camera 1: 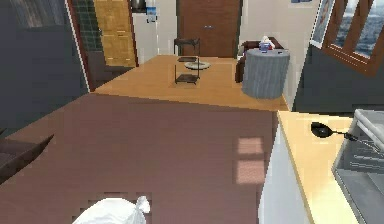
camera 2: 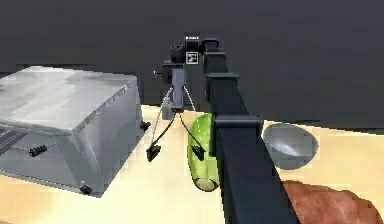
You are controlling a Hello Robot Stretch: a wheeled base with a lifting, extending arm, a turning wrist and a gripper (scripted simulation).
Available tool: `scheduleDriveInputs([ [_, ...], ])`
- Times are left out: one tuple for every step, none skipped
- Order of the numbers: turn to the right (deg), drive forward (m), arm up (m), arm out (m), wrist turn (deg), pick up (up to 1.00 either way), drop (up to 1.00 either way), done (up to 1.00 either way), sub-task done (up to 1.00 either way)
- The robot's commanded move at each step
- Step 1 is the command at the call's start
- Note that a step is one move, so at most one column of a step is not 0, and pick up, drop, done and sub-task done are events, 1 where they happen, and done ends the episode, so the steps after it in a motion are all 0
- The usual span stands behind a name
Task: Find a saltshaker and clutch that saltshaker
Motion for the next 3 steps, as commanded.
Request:
scheduleDriveInputs([
  [0.0,0.00,0.00,0.00,45.0,0.00,0.00,0.00,0.00],
  [0.0,0.00,0.00,0.00,45.0,0.00,0.00,0.00,0.00],
  [0.0,0.00,0.00,0.00,45.0,0.00,0.00,0.00,0.00],
])
